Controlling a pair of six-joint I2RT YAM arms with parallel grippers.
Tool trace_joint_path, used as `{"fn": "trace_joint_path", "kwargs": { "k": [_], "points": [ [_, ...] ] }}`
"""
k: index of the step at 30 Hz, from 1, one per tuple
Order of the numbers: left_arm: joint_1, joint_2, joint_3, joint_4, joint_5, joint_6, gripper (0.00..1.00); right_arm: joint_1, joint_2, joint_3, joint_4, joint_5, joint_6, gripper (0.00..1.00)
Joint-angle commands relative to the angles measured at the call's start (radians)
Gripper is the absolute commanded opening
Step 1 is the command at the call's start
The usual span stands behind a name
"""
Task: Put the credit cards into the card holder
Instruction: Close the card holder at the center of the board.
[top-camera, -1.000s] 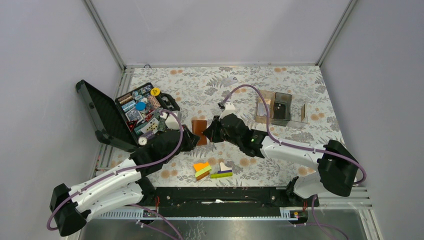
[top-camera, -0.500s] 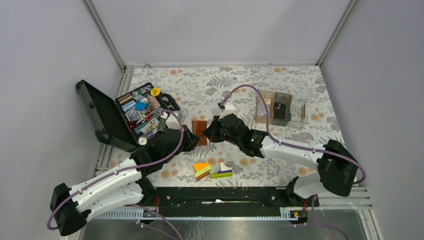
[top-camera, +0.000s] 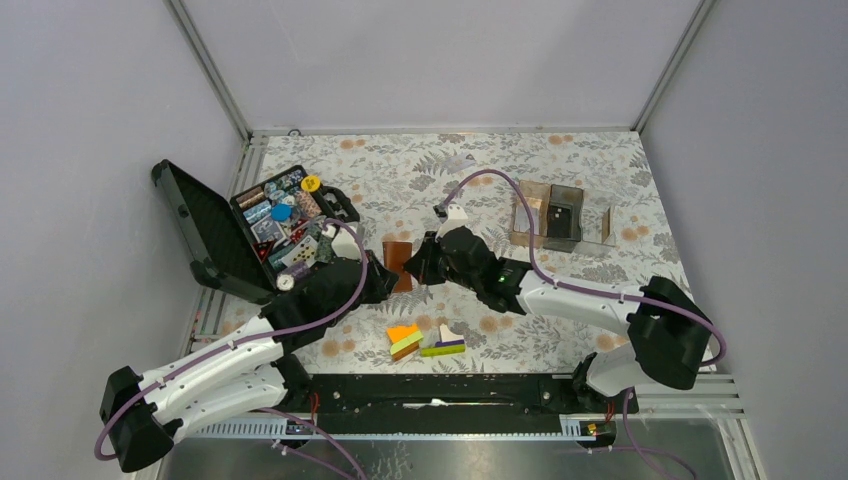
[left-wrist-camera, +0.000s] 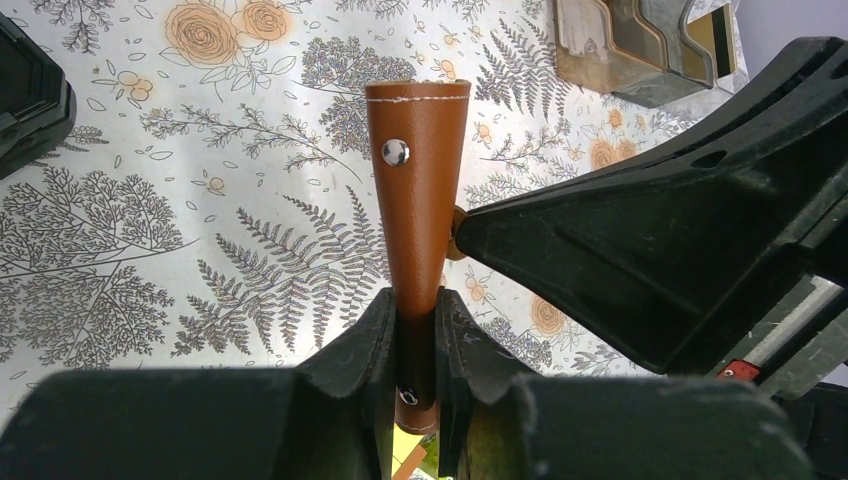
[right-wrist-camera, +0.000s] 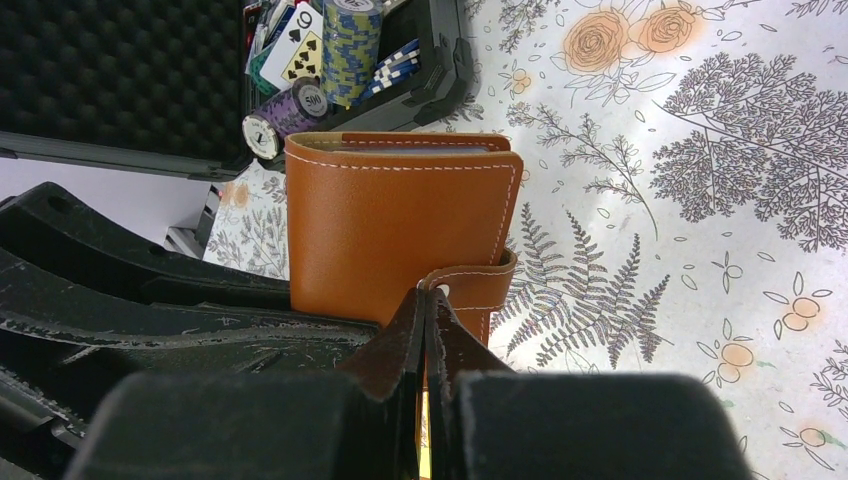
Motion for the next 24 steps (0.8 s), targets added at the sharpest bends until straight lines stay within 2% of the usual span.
{"fn": "trace_joint_path", "kwargs": {
  "k": [1,10,24],
  "points": [
    [-0.009,-0.019,0.017,0.184,0.093,0.015,0.00,0.008,0.023,0.042,0.074,-0.079,0.020,0.00],
    [-0.008,-0.038,-0.001,0.243,0.168,0.070,0.00,0.007,0.036,0.069,0.052,-0.124,0.000,0.00],
    [-0.009,-0.017,-0.033,0.364,0.314,0.054,0.00,0.007,0.055,0.068,0.114,-0.165,0.008,0.00]
  ]
}}
